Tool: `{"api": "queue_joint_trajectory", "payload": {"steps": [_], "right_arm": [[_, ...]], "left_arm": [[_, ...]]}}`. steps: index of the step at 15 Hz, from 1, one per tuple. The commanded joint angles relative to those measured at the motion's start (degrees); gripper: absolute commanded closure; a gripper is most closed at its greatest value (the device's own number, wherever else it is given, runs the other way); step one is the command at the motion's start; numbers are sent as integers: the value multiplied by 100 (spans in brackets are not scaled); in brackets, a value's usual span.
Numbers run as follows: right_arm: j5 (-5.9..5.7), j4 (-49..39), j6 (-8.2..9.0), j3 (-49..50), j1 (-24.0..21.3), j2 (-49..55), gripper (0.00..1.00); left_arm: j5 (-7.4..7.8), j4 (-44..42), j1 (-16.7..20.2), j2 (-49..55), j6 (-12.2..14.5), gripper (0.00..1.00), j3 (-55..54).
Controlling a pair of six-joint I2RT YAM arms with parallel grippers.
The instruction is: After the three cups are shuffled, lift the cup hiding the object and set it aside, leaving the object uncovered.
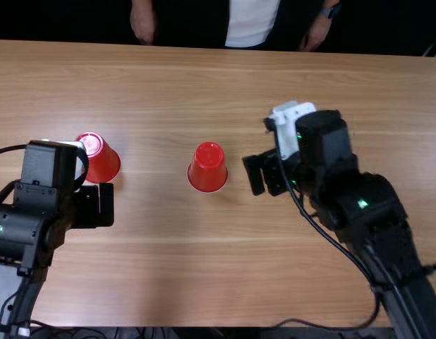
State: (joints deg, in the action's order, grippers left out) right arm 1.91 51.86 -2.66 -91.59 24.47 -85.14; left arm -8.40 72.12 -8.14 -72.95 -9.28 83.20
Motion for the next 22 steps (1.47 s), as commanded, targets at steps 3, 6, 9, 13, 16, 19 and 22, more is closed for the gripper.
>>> {"api": "queue_joint_trajectory", "payload": {"steps": [3, 6, 9, 13, 16, 19, 22], "right_arm": [[41, -1, 12, -570, 366, -776, 0], [41, -43, 2, -597, 427, -1224, 0], [41, -159, 2, -614, 436, -1496, 0], [41, -402, 2, -614, 541, -1804, 0], [41, -412, -9, -623, 603, -2068, 0], [41, -402, -9, -852, 673, -2419, 0], [41, -402, -9, -1027, 673, -2683, 0]], "left_arm": [[60, 308, 164, -413, -64, 0, 469], [60, 308, 164, -431, -53, 0, 487], [60, 308, 164, -422, -53, 0, 469], [60, 308, 164, -404, -42, 0, 434], [60, 308, 164, -431, -32, 0, 434], [60, 298, 155, -440, -32, 0, 434], [60, 308, 155, -440, -32, 0, 425]]}}
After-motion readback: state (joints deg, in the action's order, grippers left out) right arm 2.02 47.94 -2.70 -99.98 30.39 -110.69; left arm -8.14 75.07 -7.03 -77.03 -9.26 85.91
